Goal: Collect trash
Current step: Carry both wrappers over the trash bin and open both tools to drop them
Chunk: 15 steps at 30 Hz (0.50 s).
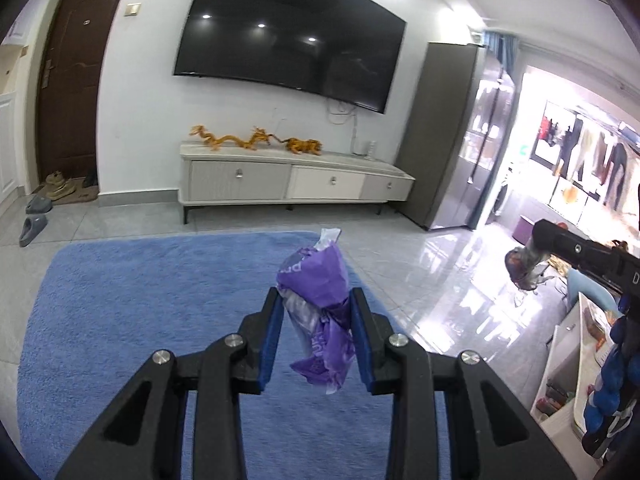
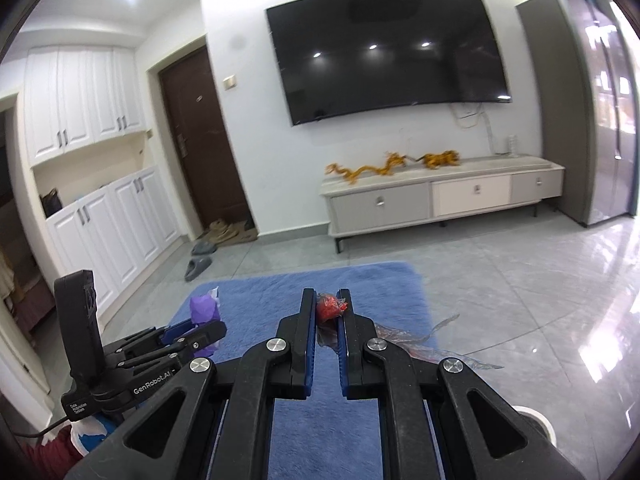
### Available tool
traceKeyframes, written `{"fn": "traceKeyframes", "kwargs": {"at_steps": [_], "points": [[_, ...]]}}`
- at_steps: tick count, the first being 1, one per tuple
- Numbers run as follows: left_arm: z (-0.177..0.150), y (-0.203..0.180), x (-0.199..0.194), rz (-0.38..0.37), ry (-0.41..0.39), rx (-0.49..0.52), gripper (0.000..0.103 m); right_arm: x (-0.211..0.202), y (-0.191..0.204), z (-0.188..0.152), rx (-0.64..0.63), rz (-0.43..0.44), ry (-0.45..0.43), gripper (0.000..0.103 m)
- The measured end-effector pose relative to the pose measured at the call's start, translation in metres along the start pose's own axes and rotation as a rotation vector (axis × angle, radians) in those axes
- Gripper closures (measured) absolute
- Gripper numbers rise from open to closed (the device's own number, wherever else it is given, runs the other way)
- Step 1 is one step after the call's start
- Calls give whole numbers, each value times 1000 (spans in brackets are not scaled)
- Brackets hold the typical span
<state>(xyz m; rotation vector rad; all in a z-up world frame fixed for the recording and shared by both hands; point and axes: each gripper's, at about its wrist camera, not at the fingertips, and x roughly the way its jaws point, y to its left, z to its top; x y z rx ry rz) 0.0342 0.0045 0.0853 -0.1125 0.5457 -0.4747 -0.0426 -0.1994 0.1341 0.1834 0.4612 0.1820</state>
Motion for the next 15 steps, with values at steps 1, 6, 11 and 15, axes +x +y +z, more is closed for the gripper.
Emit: {"fn": "traceKeyframes", "kwargs": {"at_steps": [1,6,11,15], "points": [[0,-7,1,-11,3,7,72,-7,-5,-1,10,-13,-10,94],[1,-50,16,-86,32,53,72,-41,-42,-9,82,-87,-50,94],[-6,-98,43,-167,91,116,72,-52,-93,-23,184,-143,-67,94],[-16,-135,78,-219,165,169,72,-52,-143,-43,287,-181,-54,94]]}}
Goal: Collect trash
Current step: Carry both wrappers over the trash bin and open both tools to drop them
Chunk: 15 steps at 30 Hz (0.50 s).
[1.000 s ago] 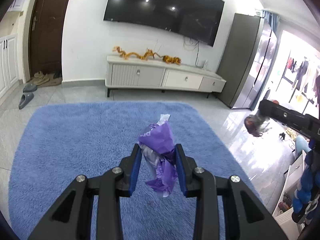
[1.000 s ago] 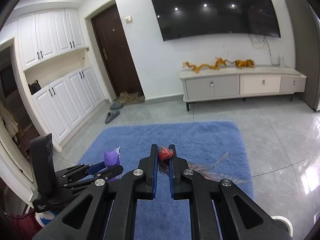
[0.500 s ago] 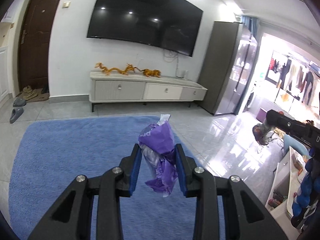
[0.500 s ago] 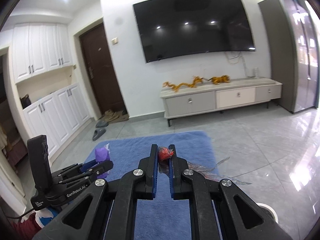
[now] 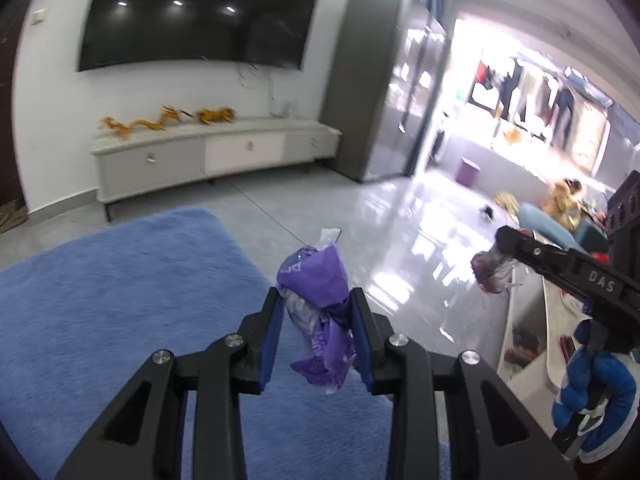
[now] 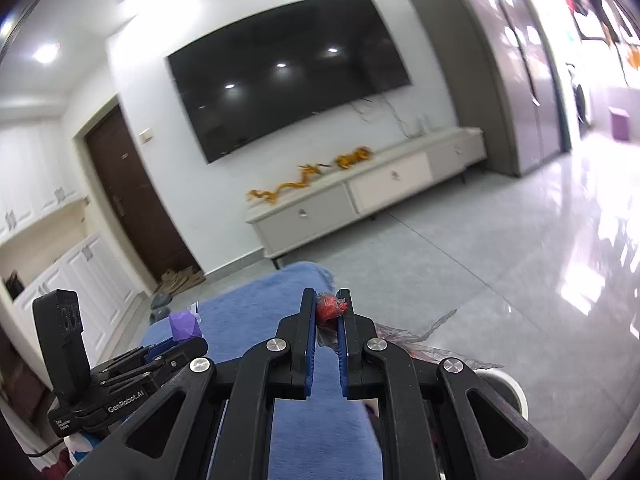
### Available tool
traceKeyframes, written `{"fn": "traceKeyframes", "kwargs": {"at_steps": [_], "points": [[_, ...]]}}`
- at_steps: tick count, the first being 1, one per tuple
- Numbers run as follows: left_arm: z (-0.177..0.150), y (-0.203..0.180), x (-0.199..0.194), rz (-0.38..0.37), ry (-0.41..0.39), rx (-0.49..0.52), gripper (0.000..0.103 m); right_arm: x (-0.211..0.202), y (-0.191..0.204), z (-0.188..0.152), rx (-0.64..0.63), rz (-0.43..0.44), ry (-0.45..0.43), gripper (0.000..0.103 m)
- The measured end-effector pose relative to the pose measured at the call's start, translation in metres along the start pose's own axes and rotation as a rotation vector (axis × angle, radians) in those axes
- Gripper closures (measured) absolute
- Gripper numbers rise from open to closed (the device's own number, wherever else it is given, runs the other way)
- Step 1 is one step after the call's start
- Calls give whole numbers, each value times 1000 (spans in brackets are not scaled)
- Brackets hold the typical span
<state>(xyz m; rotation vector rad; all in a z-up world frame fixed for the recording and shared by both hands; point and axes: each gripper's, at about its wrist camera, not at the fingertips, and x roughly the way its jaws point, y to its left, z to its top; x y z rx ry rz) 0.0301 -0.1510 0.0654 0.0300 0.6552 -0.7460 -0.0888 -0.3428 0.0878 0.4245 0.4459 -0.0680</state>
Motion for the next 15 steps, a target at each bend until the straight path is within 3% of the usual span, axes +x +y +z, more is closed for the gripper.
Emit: {"fn": "traceKeyframes", "kwargs": {"at_steps": [9,15], "points": [[-11,-63,104,-91,198,110,71,44,-105,-35,203,-70,93,91],[-22,-85,166,-122,314,116,69,76,-163,-67,329,-95,163,90]]}}
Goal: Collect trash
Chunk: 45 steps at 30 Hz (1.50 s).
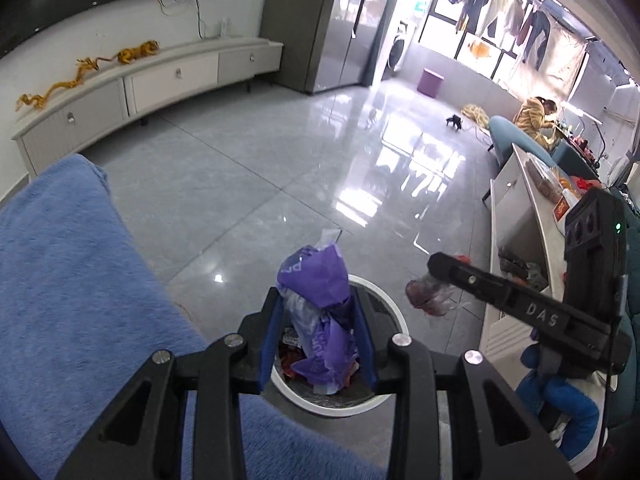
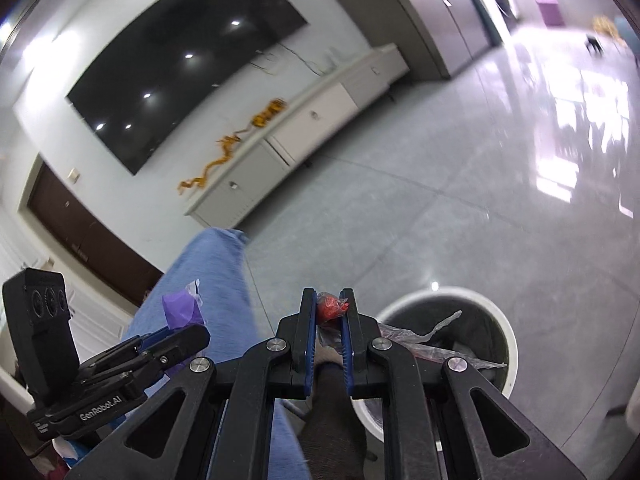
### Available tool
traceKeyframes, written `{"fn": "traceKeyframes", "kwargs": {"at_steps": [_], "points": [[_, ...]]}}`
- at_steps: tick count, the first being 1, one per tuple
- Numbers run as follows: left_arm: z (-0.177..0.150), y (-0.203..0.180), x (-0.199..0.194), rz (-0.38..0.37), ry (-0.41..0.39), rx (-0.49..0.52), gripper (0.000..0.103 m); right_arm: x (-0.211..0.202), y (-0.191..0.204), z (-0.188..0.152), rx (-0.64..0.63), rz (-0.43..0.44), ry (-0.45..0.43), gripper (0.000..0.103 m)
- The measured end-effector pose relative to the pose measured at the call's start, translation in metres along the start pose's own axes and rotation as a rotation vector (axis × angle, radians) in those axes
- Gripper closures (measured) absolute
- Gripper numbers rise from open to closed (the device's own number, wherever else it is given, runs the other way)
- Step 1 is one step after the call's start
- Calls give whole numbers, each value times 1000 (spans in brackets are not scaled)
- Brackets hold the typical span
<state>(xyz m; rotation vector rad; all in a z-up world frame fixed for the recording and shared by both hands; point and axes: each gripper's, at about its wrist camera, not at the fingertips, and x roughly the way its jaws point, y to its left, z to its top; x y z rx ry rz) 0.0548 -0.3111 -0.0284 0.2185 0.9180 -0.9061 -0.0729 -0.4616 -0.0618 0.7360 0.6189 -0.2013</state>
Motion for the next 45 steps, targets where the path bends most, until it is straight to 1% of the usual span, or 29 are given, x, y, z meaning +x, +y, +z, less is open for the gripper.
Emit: {"fn": "traceKeyframes", "kwargs": {"at_steps": [4,7,8,9,11,12,13,15,19,21,24,25,27,29,30,34,35,37,39,42,45], "points": [[7,-4,32,-30,53,-8,69,22,-31,-7,65,-21,36,89],[11,-8,47,-46,81,-11,69,36,-48,-12,102,-37,58,86],[11,-10,53,-62,94,-18,68,40,-52,-14,113,-40,63,79],[12,-12,58,-78,106,-23,67,43,-58,-17,127,-46,66,69],[13,-16,62,-95,113,-24,57,47,-67,-19,150,-50,69,59],[11,-16,62,-97,110,-25,48,49,-71,-20,166,-50,73,58],[11,-17,62,-98,108,-25,46,51,-74,-21,173,-56,76,58],[12,-18,65,-102,112,-26,46,52,-76,-22,173,-68,78,57],[9,-13,55,-74,91,-41,46,49,-71,-23,162,-90,71,55],[6,-6,44,-44,67,-57,46,44,-65,-22,136,-115,65,53],[3,2,21,33,15,-74,45,37,-49,-19,77,-153,50,51],[1,3,14,60,-1,-82,41,34,-40,-18,49,-167,43,50],[-4,13,-7,130,-58,-106,34,27,-23,-16,-2,-187,25,46],[-12,23,-30,212,-115,-125,32,19,-4,-16,-53,-200,6,41],[-16,28,-40,236,-135,-134,32,16,8,-17,-84,-202,-5,39],[-32,42,-86,350,-217,-167,32,7,56,-25,-207,-196,-24,36],[-39,47,-102,389,-249,-174,32,5,68,-28,-236,-192,-28,35],[-46,52,-122,435,-288,-190,29,0,88,-33,-282,-185,-39,33],[-57,59,-144,485,-332,-213,29,-6,109,-40,-332,-180,-52,26],[-70,70,-166,554,-366,-242,28,-16,137,-47,-391,-175,-83,17],[-82,78,-182,581,-380,-270,28,-24,158,-54,-439,-172,-107,12]]}}
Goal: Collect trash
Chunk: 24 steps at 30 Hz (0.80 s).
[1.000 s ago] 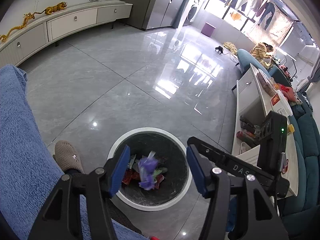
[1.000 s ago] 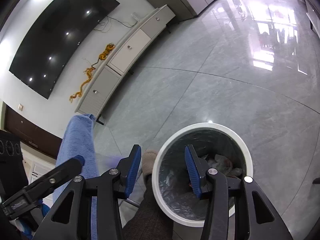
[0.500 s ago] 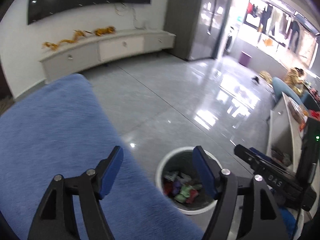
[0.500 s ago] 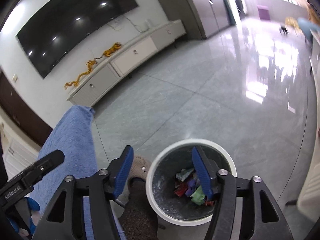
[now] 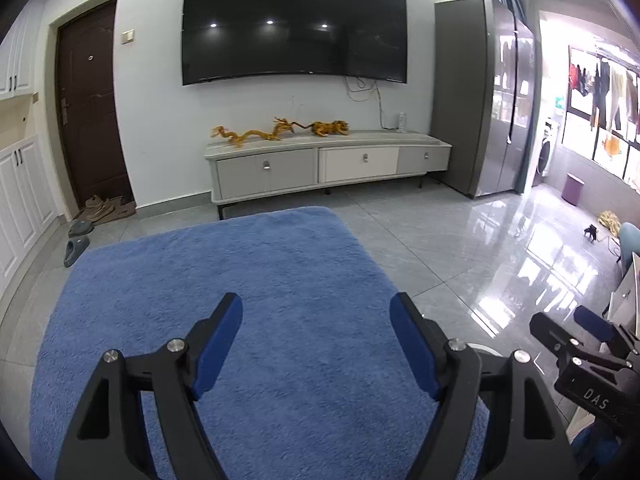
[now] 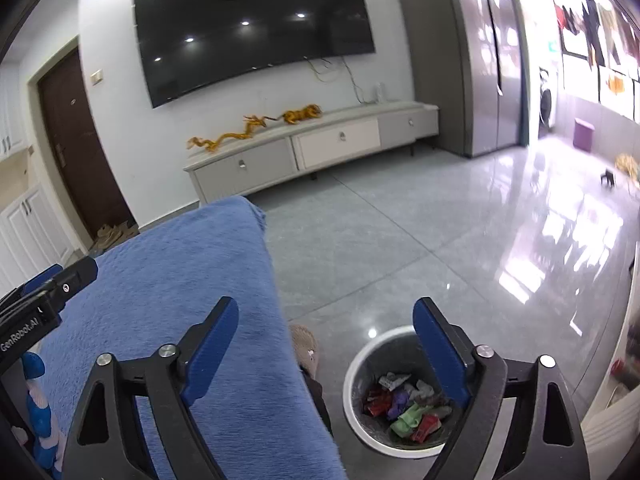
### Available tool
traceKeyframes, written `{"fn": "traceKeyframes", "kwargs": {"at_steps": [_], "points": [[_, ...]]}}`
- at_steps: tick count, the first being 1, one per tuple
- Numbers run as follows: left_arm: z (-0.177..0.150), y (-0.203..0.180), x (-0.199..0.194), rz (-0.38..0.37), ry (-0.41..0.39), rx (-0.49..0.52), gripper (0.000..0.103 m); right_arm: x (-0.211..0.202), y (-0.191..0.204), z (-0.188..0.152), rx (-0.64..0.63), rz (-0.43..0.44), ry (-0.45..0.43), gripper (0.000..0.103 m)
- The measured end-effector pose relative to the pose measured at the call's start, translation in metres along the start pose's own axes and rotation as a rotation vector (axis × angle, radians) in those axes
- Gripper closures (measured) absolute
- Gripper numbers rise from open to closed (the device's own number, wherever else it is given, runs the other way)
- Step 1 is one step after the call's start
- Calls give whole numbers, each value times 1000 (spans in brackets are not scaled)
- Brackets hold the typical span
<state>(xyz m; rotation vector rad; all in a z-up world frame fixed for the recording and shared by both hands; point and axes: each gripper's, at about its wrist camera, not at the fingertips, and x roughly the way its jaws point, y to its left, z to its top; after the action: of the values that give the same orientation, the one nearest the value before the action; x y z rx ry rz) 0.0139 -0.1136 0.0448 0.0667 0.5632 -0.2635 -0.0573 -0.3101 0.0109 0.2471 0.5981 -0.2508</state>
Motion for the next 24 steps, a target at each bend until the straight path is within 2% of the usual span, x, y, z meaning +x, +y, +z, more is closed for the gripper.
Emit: {"fn": "traceKeyframes", "kwargs": {"at_steps": [6,12,15,18,24], "points": [[-5,17,-16,47,-41,-2,28,-18,27,3,-58,-61,-73,1],[-7,27,-18,71,-59,-12,28,-23,31,2,-86,-133,-124,1],[-7,28,-13,78,-57,-16,27,-23,26,1,-82,-159,-131,1],[-8,27,-5,86,-46,-16,21,-18,17,0,-64,-185,-129,0],[-15,21,8,74,-16,6,21,-4,2,-5,-34,-220,-94,0]]}}
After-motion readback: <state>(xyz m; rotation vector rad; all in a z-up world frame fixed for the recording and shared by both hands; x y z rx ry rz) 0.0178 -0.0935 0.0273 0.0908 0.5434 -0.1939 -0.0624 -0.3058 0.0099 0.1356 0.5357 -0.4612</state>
